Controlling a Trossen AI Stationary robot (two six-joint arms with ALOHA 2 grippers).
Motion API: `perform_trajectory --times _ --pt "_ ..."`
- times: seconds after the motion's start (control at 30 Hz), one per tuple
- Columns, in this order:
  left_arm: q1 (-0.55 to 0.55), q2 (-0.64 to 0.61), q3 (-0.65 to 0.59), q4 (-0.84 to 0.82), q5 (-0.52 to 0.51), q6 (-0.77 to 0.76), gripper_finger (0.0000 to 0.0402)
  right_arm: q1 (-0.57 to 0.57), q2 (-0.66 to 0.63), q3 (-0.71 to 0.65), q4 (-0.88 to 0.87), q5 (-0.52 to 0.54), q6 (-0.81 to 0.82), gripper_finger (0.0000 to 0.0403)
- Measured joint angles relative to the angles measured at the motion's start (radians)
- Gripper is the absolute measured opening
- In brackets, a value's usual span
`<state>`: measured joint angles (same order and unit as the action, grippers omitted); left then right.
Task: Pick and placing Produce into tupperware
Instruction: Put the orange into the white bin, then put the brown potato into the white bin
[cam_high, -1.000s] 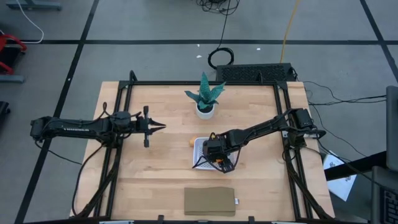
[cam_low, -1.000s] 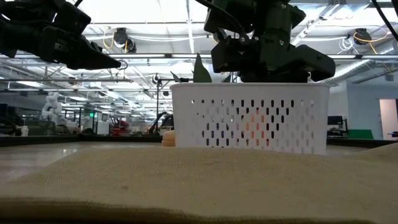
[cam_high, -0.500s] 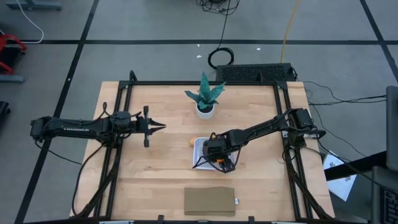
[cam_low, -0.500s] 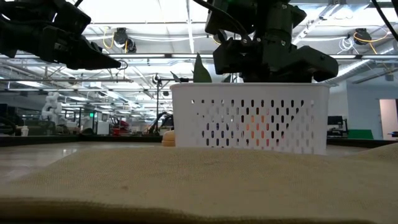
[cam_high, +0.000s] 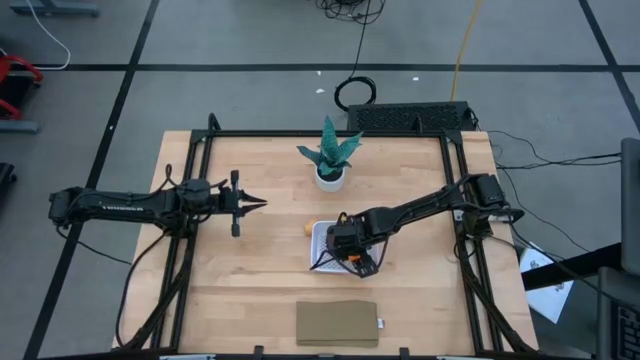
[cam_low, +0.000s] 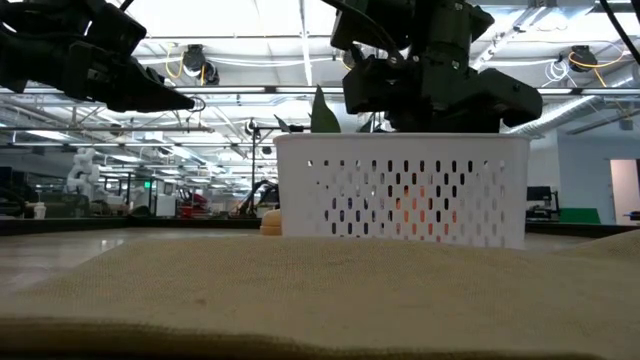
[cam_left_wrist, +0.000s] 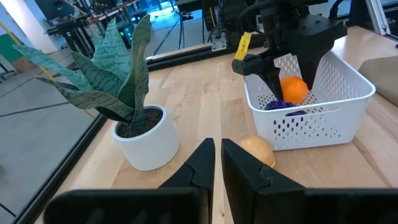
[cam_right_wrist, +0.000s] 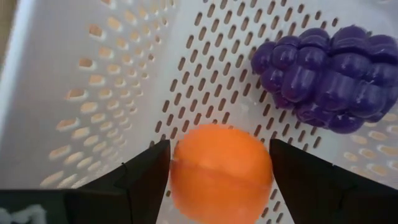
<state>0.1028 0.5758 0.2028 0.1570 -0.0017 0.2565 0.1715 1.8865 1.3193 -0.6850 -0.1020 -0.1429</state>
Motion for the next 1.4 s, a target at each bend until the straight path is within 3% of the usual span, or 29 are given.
perform_trajectory --times 0.53,0.93,1.1,1.4 --pt "0.0 0.0 0.0 -0.001 0.0 0.0 0.0033 -0.002 -0.028 0.006 -0.031 0.028 0.0 0.0265" --pt "0.0 0.0 0.0 -0.005 0.0 0.0 0.0033 -0.001 -0.031 0.144 -0.14 0.08 -0.056 0.0257" --pt "0.0 0.0 0.0 -0.006 0.0 0.001 0.0033 -0.004 -0.031 0.147 -0.166 0.08 -0.106 0.0193" --pt "0.0 0.0 0.0 -0.005 0.0 0.001 0.0033 -0.027 -0.031 0.147 -0.183 0.08 -0.132 0.0015"
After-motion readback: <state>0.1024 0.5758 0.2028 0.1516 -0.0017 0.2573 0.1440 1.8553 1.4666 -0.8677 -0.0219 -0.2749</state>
